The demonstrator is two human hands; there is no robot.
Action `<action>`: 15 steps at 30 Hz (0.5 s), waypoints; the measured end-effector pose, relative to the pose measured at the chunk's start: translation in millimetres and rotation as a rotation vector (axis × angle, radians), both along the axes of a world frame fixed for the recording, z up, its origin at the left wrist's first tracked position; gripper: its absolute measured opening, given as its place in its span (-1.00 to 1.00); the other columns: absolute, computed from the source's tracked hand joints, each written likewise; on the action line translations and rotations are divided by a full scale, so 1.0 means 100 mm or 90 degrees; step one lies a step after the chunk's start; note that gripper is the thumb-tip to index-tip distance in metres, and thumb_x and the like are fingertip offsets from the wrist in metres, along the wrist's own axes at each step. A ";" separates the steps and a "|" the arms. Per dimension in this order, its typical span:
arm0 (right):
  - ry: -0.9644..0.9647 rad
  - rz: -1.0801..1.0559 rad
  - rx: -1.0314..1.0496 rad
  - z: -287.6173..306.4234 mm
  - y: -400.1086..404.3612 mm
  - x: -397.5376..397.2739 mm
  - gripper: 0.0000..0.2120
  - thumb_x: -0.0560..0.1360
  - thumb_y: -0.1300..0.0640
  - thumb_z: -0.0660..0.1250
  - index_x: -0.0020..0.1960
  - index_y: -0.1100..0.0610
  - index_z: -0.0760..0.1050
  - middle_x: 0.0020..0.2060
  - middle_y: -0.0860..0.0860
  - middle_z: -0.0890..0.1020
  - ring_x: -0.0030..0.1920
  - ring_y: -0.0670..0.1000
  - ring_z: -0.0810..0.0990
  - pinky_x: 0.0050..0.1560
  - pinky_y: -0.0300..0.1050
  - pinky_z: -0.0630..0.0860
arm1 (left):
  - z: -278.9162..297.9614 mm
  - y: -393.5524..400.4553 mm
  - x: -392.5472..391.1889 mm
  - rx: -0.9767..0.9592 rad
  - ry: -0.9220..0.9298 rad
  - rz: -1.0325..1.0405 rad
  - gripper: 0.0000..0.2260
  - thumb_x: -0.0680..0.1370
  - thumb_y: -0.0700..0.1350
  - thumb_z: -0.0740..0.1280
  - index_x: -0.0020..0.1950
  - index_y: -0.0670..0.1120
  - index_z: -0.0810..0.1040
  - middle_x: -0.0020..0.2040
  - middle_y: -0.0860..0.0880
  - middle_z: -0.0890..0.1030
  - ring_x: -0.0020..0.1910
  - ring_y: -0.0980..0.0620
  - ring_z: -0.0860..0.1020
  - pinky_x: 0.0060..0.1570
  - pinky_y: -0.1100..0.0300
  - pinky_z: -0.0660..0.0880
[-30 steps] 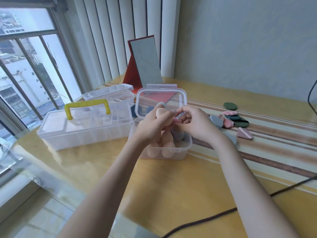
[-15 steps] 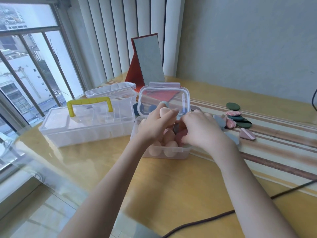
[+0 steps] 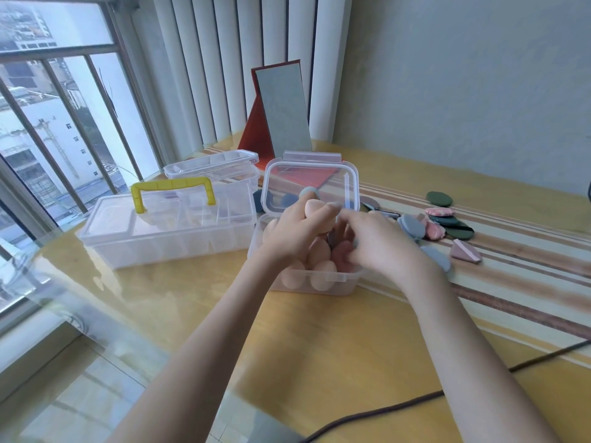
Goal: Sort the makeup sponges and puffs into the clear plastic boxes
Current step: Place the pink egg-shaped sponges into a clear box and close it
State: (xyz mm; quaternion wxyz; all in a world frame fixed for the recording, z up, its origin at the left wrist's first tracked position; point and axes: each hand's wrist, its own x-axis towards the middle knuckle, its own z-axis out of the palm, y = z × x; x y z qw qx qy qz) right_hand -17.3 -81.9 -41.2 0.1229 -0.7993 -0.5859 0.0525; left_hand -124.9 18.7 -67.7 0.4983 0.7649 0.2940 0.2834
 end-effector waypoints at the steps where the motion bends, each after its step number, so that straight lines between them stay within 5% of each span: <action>1: 0.092 0.002 0.007 0.07 -0.04 0.04 -0.80 0.42 0.19 0.34 0.00 -0.02 0.45 -0.09 -0.06 0.61 -0.11 -0.02 0.54 -0.15 -0.11 0.44 | 0.01 -0.01 -0.01 0.004 -0.001 -0.004 -0.58 0.38 0.32 0.24 -0.14 -0.04 0.39 -0.13 -0.15 0.57 -0.02 -0.21 0.58 0.10 -0.34 0.43; 4: 0.327 0.025 0.088 0.23 -0.12 0.11 -0.81 0.46 0.17 0.40 0.00 -0.02 0.46 -0.06 -0.03 0.64 -0.24 -0.04 0.52 -0.22 -0.24 0.44 | 0.06 -0.05 -0.03 0.008 0.021 0.003 -0.57 0.36 0.29 0.24 -0.16 -0.09 0.38 -0.20 -0.09 0.52 -0.14 -0.02 0.55 -0.01 -0.02 0.49; 8: 0.459 0.101 0.111 0.24 -0.11 0.04 -0.68 0.52 0.18 0.35 0.14 -0.20 0.49 0.00 -0.08 0.63 -0.08 -0.01 0.66 0.05 -0.13 0.57 | 0.08 -0.08 -0.04 0.012 0.022 -0.014 -0.46 0.38 0.33 0.29 0.02 -0.13 0.47 -0.11 -0.05 0.60 -0.10 0.00 0.56 -0.06 0.10 0.47; 12: 0.439 0.121 0.129 0.15 -0.05 -0.06 -0.50 0.46 0.33 0.35 0.19 -0.21 0.49 -0.09 -0.11 0.62 -0.13 -0.12 0.63 -0.04 -0.21 0.58 | 0.10 -0.09 -0.06 0.047 0.066 -0.035 -0.89 0.54 0.10 0.32 -0.09 0.09 0.50 -0.18 0.11 0.58 -0.20 0.25 0.54 -0.27 0.53 0.36; 15: 0.434 0.085 0.163 0.13 -0.03 0.02 -0.67 0.45 0.25 0.40 0.06 -0.14 0.52 -0.02 -0.01 0.63 -0.05 0.05 0.64 0.01 0.01 0.58 | 0.10 -0.08 -0.07 0.034 0.060 -0.071 -0.68 0.48 0.10 0.40 0.07 -0.08 0.45 -0.07 0.08 0.56 -0.22 0.34 0.50 -0.27 0.56 0.36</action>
